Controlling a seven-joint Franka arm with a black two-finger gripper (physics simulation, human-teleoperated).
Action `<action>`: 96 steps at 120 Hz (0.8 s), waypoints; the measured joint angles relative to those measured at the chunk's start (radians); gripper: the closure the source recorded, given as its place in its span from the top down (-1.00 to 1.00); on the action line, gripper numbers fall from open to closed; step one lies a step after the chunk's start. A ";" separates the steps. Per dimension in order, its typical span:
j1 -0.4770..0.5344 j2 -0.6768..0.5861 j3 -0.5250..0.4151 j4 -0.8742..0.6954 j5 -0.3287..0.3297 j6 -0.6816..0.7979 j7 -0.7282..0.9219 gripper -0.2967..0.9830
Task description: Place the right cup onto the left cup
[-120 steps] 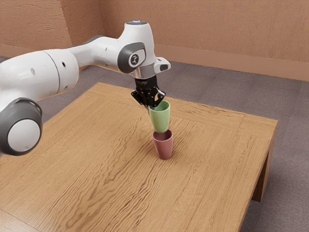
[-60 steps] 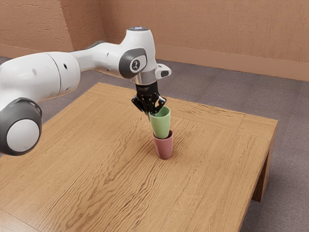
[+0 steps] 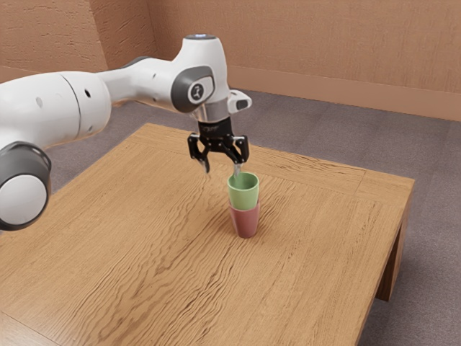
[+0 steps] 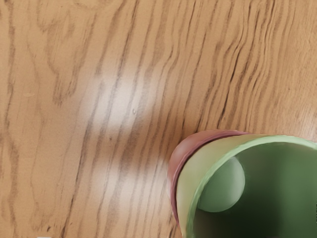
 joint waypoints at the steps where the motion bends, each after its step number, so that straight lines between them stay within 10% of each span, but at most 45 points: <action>1: 0.000 -0.005 0.000 -0.003 0.000 0.000 0.000 0.35; 96: -0.035 -0.485 0.006 -0.401 0.142 -0.003 0.151 0.53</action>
